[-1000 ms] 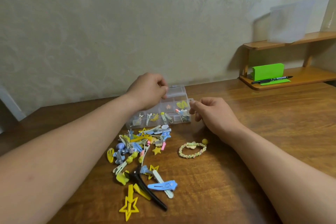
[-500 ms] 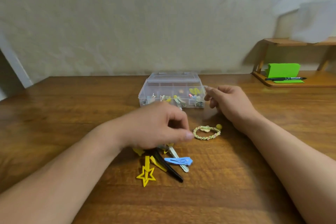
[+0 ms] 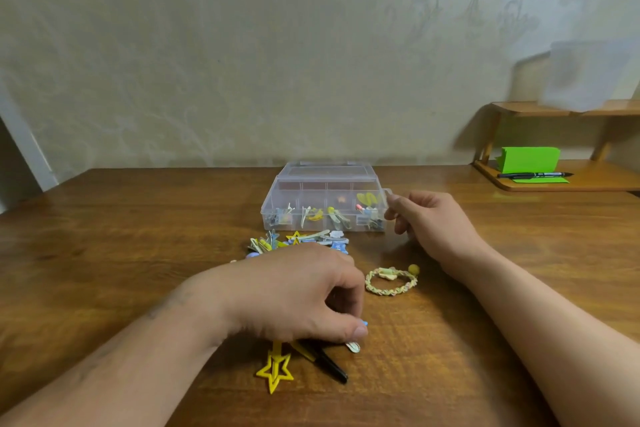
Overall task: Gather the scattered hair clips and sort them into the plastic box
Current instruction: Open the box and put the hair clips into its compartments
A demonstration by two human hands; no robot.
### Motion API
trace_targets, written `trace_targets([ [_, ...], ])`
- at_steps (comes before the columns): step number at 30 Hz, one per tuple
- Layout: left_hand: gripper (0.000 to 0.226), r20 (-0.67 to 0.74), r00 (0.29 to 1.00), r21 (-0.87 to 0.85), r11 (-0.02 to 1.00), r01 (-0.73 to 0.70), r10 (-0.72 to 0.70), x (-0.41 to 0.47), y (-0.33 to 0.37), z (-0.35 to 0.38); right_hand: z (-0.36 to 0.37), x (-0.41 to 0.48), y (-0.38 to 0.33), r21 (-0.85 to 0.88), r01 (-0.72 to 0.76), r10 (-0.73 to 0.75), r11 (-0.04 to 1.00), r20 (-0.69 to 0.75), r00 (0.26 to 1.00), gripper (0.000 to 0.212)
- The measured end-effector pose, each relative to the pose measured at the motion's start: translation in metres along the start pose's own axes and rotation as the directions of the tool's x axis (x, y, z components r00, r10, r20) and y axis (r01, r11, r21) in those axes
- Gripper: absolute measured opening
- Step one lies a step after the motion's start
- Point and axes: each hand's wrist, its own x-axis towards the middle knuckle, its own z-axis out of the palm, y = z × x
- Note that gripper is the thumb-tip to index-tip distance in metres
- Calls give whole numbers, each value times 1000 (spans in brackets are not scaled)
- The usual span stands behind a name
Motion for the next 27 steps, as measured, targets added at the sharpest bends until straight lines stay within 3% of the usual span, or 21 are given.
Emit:
trace_targets([
  [4, 17, -168, 985, -54, 998, 19, -28, 6, -7, 2, 1, 0, -1, 1, -2, 2, 1000, 6, 1000, 36],
  [11, 14, -409, 880, -413, 909, 56, -240, 14, -21, 3, 0, 0, -1, 1, -10, 10, 1000, 21, 1000, 37],
  [15, 9, -417, 860, -470, 880, 74, -295, 18, -30, 10, -1, 0, -1, -5, -11, 11, 1000, 25, 1000, 37],
  [21, 18, -470, 846, -437, 899, 23, -250, 20, -27, 10, 0, 3, 2, -14, -5, 5, 1000, 31, 1000, 37],
  [27, 4, -516, 766, -640, 767, -48, -382, 35, -33, -15, -1, 2, 0, -30, -18, 18, 999, 20, 1000, 38],
])
